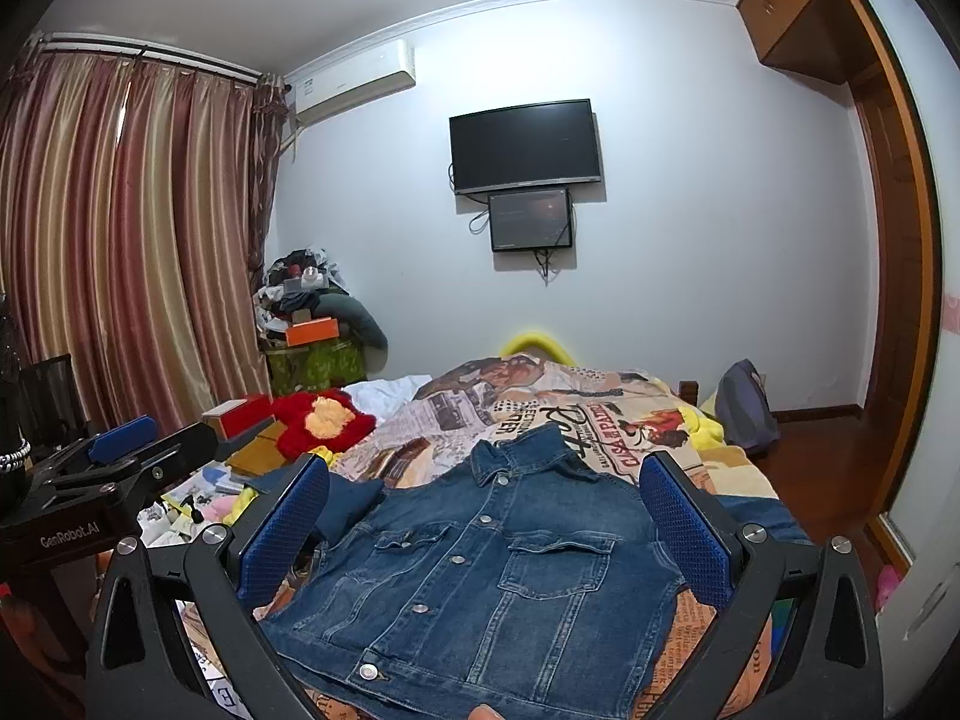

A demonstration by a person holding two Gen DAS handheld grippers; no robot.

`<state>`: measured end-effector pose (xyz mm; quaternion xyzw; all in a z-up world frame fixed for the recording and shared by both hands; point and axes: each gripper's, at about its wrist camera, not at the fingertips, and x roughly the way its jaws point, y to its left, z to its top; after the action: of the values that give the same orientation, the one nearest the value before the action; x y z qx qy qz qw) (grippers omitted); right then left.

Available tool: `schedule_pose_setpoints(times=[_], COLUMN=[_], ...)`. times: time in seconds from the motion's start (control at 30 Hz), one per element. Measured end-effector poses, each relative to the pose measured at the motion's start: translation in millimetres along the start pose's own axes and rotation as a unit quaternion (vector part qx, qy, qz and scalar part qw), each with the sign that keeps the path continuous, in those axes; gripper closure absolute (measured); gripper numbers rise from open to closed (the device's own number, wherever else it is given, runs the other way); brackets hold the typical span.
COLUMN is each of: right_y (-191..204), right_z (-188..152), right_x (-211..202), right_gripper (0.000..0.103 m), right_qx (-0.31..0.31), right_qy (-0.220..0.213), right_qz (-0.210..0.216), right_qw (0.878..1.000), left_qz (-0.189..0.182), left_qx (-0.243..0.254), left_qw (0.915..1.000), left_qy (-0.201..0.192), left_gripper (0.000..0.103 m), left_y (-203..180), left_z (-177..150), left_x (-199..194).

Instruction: Fold large clothes

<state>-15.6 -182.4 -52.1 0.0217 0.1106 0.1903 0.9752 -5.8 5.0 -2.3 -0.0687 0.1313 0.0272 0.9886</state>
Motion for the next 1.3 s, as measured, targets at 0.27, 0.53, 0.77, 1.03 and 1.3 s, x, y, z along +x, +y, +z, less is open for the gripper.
schedule_pose_setpoints(times=[0.27, 0.53, 0.77, 1.03, 1.3], right_y=[4.7, 4.6, 5.0, 5.3, 1.9], right_z=[-1.9, -1.6, -1.3, -2.3, -2.4], right_x=[1.1, 1.5, 1.0, 1.6, 2.8], right_gripper=[0.000, 0.000, 0.000, 0.000, 0.000], right_qx=[-0.002, -0.003, -0.003, 0.001, 0.003], right_qy=[0.002, 0.002, 0.002, 0.004, 0.005], right_qz=[0.001, 0.001, 0.003, 0.004, 0.002], right_qw=[1.000, 1.000, 1.000, 1.000, 1.000], left_qz=[0.002, 0.000, 0.000, 0.000, 0.000], left_qx=[0.005, 0.007, 0.005, 0.004, 0.004], left_qw=[1.0000, 1.0000, 1.0000, 1.0000, 1.0000], left_qy=[-0.004, -0.005, -0.007, -0.006, -0.007], left_gripper=[0.000, 0.000, 0.000, 0.000, 0.000], left_y=[-1.3, -1.2, -1.9, -1.2, -1.0], left_z=[-1.4, -2.5, -1.8, -1.2, -0.9], left_x=[-2.1, -2.7, -3.5, -3.5, -3.7])
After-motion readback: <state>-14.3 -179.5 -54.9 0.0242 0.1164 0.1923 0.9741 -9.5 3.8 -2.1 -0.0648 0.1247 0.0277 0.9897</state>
